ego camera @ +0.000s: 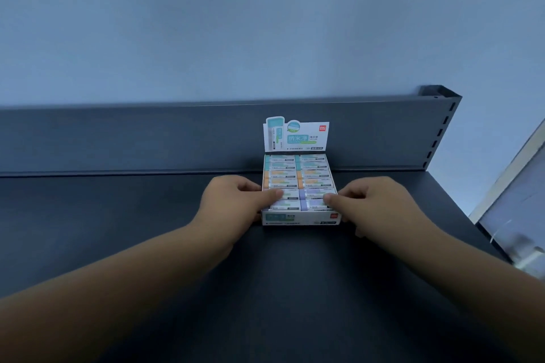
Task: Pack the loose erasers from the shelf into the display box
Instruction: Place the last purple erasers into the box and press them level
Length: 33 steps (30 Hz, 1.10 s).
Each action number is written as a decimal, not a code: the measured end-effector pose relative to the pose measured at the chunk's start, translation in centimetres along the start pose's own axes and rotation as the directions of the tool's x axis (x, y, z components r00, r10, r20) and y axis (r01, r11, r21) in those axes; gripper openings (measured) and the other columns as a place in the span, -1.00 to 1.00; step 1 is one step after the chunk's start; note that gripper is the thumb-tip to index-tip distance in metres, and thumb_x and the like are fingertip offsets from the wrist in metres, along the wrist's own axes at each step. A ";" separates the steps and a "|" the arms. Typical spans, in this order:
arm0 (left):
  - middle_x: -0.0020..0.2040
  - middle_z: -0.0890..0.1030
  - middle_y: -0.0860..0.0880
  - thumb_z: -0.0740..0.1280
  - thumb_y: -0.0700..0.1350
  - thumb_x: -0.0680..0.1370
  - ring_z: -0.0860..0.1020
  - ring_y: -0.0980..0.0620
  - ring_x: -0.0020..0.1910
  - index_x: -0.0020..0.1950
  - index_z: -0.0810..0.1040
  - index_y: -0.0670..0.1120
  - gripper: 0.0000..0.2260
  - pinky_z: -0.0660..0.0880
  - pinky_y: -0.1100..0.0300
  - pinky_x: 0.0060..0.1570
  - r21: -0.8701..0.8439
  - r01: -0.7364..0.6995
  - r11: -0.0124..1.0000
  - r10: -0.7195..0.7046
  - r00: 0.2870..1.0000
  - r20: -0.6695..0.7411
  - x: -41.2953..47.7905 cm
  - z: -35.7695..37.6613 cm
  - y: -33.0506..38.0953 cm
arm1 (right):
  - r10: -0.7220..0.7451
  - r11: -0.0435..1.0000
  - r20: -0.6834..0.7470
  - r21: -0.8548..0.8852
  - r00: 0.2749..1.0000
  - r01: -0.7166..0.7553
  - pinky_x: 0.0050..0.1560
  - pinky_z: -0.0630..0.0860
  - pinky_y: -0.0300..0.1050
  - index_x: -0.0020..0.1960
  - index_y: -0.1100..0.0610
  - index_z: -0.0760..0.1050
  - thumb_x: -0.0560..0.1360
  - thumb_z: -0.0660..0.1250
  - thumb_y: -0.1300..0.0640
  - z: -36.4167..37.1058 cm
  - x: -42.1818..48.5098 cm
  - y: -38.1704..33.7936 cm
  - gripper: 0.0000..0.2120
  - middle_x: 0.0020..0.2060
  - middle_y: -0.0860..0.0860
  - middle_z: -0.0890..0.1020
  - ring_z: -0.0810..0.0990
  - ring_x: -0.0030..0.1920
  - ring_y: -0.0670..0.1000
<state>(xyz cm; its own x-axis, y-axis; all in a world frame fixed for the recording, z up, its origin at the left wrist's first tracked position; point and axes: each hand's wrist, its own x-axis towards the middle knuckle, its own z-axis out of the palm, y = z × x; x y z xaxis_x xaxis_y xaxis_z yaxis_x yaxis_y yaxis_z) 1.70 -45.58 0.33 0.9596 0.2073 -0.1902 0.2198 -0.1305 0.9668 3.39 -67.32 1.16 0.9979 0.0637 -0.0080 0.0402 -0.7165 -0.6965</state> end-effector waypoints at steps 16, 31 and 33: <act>0.04 0.51 0.61 0.48 0.02 0.52 0.43 0.60 0.10 0.32 0.55 0.30 -0.61 0.30 0.65 0.03 0.543 -0.494 0.679 0.412 0.869 0.276 -2.9 -1.3 -1.6 | -0.285 0.865 0.187 -0.373 0.940 0.336 0.30 0.38 -0.02 0.51 -0.27 0.30 0.38 0.15 -0.48 -0.4 0.7 3.3 -0.27 0.03 -0.23 0.41 0.26 0.12 -0.08; 0.05 0.68 0.31 0.39 0.15 0.56 0.61 0.25 0.00 0.31 0.45 0.47 -0.64 0.57 0.10 0.02 0.655 -0.496 0.571 0.517 0.836 0.182 -1.6 -1.4 -3.0 | -0.377 0.834 0.097 -0.397 0.921 0.383 0.01 0.39 -0.16 0.34 -0.29 0.48 0.46 0.12 -0.39 1.4 0.6 3.1 -0.49 -0.13 -0.15 0.42 0.34 -0.01 -0.06; 0.05 0.67 0.35 0.40 0.17 0.54 0.61 0.28 -0.01 0.29 0.46 0.48 -0.64 0.57 0.13 0.01 0.655 -0.493 0.573 0.521 0.836 0.173 -1.5 -1.3 -3.0 | -0.371 0.835 0.078 -0.409 0.925 0.369 -0.02 0.39 -0.16 0.34 -0.28 0.49 0.47 0.13 -0.38 1.5 0.7 3.0 -0.50 -0.14 -0.14 0.42 0.35 -0.02 -0.06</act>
<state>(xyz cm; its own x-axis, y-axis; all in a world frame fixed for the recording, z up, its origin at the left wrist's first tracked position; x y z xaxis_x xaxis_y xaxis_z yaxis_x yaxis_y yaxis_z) -0.68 -44.21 -2.05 0.9469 -0.0621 0.3154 -0.2318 -0.8118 0.5360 4.13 -68.41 -2.05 0.9046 0.3793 0.1947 0.4226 -0.8584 -0.2909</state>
